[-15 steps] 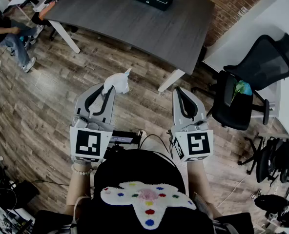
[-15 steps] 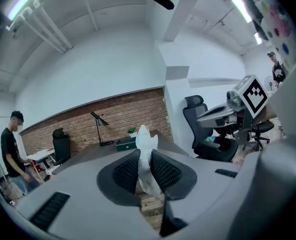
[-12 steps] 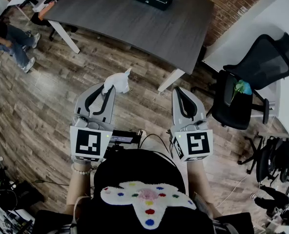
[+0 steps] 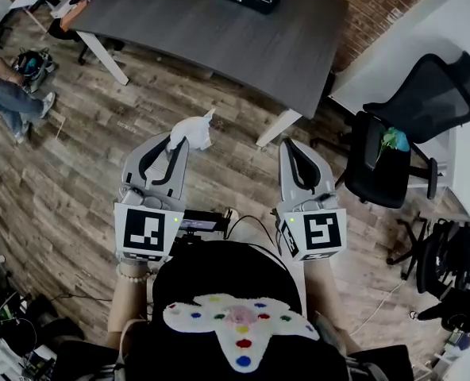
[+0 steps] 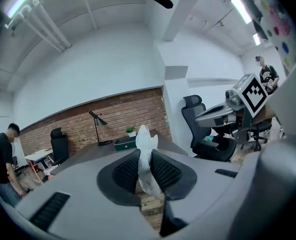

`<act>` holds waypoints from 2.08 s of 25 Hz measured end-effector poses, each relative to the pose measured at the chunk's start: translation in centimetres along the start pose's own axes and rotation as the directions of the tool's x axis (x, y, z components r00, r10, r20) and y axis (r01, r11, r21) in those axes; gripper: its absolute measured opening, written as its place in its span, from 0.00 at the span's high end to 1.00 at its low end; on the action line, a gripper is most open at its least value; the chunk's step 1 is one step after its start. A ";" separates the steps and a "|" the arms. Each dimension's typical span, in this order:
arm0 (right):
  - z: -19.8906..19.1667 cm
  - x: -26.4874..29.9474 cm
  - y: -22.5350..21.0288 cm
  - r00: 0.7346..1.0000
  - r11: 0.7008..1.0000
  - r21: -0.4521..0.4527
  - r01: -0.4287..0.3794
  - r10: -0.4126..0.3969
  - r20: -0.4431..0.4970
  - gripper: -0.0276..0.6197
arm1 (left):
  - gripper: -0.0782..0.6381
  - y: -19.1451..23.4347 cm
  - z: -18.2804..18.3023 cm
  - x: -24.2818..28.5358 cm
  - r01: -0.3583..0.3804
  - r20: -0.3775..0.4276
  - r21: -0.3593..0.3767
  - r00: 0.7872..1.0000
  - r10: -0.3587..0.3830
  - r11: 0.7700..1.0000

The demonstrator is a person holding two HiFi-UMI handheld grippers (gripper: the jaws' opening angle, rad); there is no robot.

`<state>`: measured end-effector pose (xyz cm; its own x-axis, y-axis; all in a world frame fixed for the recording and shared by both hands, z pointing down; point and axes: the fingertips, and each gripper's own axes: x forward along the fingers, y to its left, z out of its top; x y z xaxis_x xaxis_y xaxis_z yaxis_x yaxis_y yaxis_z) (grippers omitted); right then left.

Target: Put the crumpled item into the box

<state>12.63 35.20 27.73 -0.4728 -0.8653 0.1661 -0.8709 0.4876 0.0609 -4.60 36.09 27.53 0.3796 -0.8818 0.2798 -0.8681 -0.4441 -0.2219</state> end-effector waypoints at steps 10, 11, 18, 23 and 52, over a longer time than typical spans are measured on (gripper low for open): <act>0.5 0.4 0.5 1.000 0.999 0.022 0.023 -0.023 0.013 0.95 | 0.81 1.2 -0.3 -0.4 0.001 0.011 0.006 1.000 -0.001 1.000; 0.5 0.4 0.6 1.000 0.999 0.022 0.023 -0.024 0.013 0.95 | 0.81 1.3 -0.4 -0.5 0.001 0.012 0.006 1.000 -0.001 1.000; 0.8 0.5 1.9 0.999 0.999 0.017 0.031 -0.031 0.017 0.94 | 0.81 2.0 -0.3 -1.4 0.015 0.028 0.006 0.999 -0.015 1.000; 1.0 0.3 3.0 0.999 0.999 0.015 0.045 -0.045 0.026 0.95 | 0.81 2.7 -0.8 -2.4 0.014 0.031 0.015 0.999 -0.014 1.000; 1.1 6.9 -0.4 0.999 0.999 -0.006 0.032 -0.031 0.034 0.94 | 0.81 6.4 -0.4 3.8 -0.020 0.050 0.008 0.999 0.019 1.000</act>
<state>9.55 28.94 27.75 -0.4495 -0.8837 0.1307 -0.8846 0.4606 0.0724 -8.84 30.00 27.50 0.3783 -0.8970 0.2285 -0.8728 -0.4279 -0.2347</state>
